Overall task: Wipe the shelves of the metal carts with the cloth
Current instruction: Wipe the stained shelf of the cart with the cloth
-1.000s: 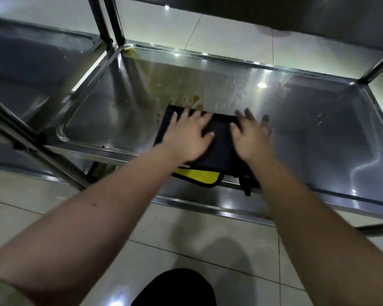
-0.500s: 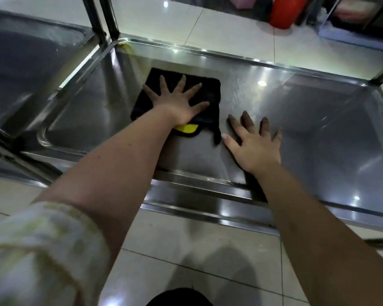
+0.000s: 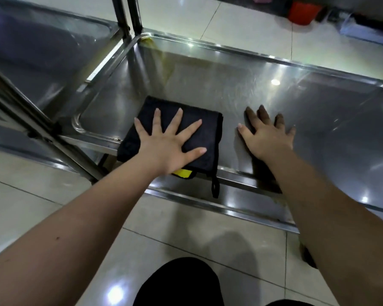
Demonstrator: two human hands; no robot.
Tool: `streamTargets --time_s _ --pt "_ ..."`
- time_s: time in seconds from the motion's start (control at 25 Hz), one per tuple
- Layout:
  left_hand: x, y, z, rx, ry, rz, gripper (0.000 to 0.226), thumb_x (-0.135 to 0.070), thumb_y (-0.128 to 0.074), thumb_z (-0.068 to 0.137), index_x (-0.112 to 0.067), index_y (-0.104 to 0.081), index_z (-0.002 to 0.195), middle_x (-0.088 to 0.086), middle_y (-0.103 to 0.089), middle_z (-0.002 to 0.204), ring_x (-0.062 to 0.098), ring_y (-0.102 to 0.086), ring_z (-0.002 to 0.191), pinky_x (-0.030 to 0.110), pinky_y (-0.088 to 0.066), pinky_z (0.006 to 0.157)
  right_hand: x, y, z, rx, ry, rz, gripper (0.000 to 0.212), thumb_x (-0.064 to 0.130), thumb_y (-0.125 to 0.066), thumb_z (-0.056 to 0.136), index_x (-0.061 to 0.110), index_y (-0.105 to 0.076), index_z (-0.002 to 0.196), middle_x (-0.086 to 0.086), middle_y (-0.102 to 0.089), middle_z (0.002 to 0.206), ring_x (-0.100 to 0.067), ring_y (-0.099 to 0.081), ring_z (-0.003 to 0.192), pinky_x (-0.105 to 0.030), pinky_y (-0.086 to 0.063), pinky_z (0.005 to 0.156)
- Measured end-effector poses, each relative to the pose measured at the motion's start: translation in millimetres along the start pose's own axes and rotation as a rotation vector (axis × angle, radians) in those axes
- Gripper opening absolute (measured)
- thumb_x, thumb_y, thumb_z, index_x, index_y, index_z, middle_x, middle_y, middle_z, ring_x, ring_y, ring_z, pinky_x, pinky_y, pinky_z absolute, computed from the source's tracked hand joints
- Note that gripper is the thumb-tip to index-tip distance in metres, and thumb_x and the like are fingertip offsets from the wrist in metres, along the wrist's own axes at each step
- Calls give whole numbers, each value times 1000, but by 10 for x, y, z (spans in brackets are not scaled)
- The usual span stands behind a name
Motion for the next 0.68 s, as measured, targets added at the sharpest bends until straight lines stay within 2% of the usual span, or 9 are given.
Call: streamTargets --time_s 0.16,0.32,0.68 --pt "-60 2 91 54 -12 -12 87 -96 -14 65 -63 21 138 -11 29 157 44 29 141 79 13 100 308 130 313 -15 52 25 64 71 -17 93 47 -5 152 13 4 163 -32 12 149 -65 7 113" --pt "-67 121 540 12 -42 1 100 -101 -17 53 -64 18 139 -11 27 159 44 28 141 79 12 99 276 34 447 -71 27 -23 65 73 -12 91 50 -1 150 14 4 163 -43 7 147 -62 7 115" --pt "-284 639 2206 -73 -23 -68 95 -98 -26 63 -59 -1 146 -7 9 163 45 19 144 81 11 98 237 -12 486 -115 29 -13 62 71 -12 92 52 1 150 16 6 162 -40 9 147 -59 7 116"
Point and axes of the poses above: each hand's wrist, its own z-axis towards the middle knuckle, its own y-axis out of the back of the hand, x = y × z, the point moved 10 cm from there along z, towards the middle knuckle
